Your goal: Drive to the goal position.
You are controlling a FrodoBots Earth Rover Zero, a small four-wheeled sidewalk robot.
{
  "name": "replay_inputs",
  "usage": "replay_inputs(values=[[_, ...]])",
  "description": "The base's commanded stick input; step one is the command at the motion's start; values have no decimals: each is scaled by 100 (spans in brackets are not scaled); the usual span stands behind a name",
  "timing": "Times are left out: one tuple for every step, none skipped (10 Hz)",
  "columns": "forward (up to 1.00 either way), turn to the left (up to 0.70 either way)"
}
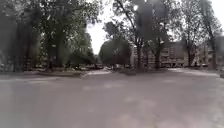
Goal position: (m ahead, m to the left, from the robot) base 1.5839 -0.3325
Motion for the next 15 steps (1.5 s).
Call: replay_inputs(values=[[85, 0], [85, 0], [85, 0], [85, 0], [85, 0], [85, 0], [85, 0], [85, 0], [85, 0], [85, 0], [85, 0], [85, 0], [85, 0], [85, 0], [85, 0]])
